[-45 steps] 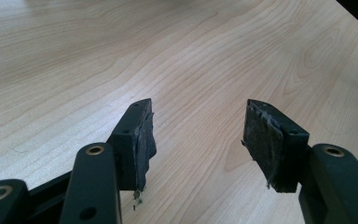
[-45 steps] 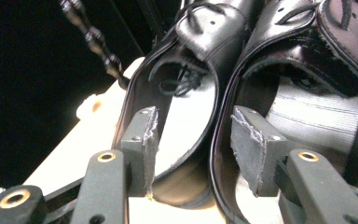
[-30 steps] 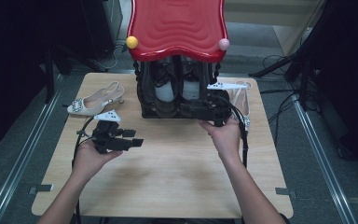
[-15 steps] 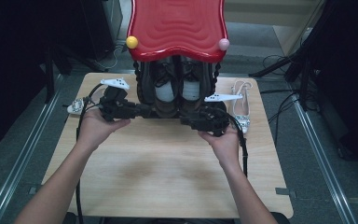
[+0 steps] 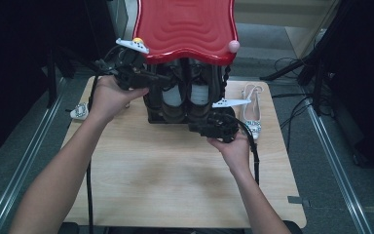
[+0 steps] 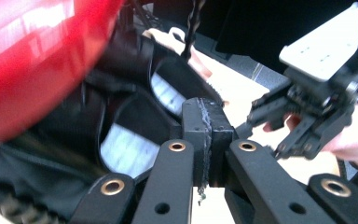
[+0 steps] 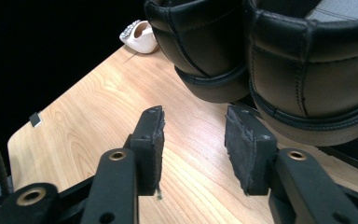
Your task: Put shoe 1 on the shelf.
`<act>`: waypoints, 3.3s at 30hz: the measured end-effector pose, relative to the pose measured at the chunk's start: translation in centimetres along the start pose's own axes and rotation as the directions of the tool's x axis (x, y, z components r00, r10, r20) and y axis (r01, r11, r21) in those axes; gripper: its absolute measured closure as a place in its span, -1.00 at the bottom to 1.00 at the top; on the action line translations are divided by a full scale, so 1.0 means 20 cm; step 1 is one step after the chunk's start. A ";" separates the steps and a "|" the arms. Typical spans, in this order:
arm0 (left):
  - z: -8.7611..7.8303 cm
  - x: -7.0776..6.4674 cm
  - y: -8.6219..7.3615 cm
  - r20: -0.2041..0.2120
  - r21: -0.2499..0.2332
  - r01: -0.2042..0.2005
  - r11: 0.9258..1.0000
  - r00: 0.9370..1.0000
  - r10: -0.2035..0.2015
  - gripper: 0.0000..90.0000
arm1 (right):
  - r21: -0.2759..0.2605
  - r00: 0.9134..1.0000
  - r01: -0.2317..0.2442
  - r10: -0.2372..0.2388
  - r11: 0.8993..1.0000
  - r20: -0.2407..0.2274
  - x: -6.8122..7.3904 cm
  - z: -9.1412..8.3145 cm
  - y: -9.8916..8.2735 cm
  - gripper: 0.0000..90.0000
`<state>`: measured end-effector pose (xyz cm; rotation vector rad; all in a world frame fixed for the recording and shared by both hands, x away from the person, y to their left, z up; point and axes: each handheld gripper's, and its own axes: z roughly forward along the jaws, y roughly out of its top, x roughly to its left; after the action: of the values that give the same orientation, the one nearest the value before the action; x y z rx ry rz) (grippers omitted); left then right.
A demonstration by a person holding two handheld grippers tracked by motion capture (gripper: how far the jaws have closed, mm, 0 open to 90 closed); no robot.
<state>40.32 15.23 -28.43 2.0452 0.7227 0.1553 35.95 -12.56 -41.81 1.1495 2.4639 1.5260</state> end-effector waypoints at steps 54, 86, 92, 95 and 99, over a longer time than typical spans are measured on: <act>0.27 0.16 0.51 -0.050 0.029 -0.004 1.000 0.999 0.006 1.00 | -0.106 0.997 -0.064 0.070 0.992 0.045 -0.18 0.05 0.06 1.00; 0.27 0.18 0.51 -0.036 0.027 0.007 1.000 0.999 -0.006 0.98 | -0.152 0.992 -0.080 0.093 0.985 0.082 -0.21 0.01 0.06 1.00; 0.27 0.18 0.51 -0.028 0.025 0.014 1.000 1.000 -0.014 0.98 | -0.111 0.998 -0.039 0.044 0.993 0.046 -0.11 0.07 0.04 1.00; 0.27 0.19 0.51 -0.011 0.025 0.034 0.999 0.999 -0.034 0.97 | -0.092 0.999 -0.007 0.010 0.996 0.033 -0.05 0.11 0.02 1.00; 0.26 0.20 0.50 -0.004 0.027 0.041 0.999 0.999 -0.041 0.96 | -0.061 1.000 0.012 -0.012 0.998 0.002 0.00 0.17 0.00 1.00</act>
<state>49.90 9.52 -23.85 2.0545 0.7716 0.1261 37.30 -9.96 -43.56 1.1241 2.4010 1.5839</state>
